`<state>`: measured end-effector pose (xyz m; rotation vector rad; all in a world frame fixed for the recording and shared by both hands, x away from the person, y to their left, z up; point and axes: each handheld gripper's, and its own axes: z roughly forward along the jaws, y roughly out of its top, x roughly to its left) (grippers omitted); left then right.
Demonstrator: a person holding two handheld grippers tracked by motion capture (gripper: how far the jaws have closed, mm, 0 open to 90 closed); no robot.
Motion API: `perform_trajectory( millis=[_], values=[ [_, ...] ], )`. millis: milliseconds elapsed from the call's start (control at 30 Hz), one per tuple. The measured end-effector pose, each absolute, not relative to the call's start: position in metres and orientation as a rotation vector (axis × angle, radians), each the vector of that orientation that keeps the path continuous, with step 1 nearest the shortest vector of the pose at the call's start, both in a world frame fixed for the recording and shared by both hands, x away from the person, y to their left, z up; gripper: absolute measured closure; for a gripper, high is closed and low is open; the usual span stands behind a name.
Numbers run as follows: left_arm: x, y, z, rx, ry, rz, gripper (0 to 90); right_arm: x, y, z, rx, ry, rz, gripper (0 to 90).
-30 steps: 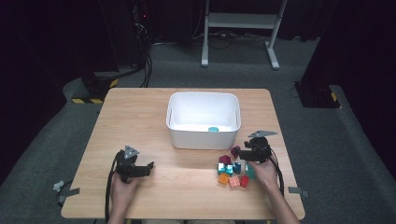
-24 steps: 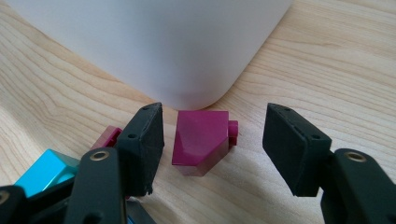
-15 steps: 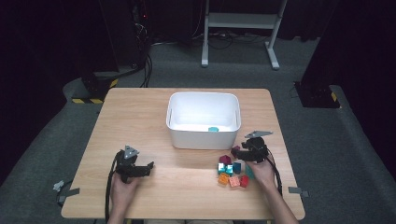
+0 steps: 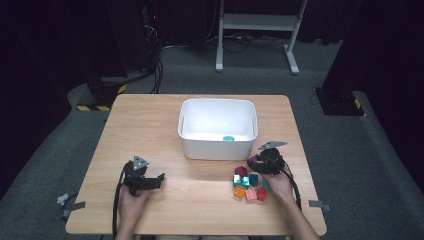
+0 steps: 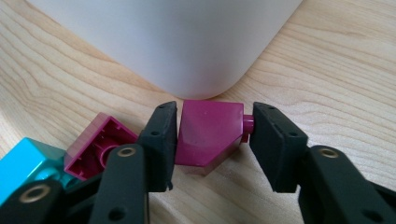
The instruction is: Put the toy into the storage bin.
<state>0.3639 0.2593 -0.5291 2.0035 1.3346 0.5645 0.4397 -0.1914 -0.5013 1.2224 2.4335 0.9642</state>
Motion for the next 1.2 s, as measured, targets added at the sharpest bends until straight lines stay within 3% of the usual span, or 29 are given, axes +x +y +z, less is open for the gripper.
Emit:
perform_trajectory(
  millis=[233,1200],
  values=[
    [0.364,0.259,-0.529,2.003,1.335,0.564,8.4,0.438,-0.193,-0.5,1.206,2.427,0.957,56.7],
    [0.364,0.259,-0.529,2.003,1.335,0.565,8.4,0.426,-0.211,-0.483,1.235,2.362,1.068,56.9]
  ],
)
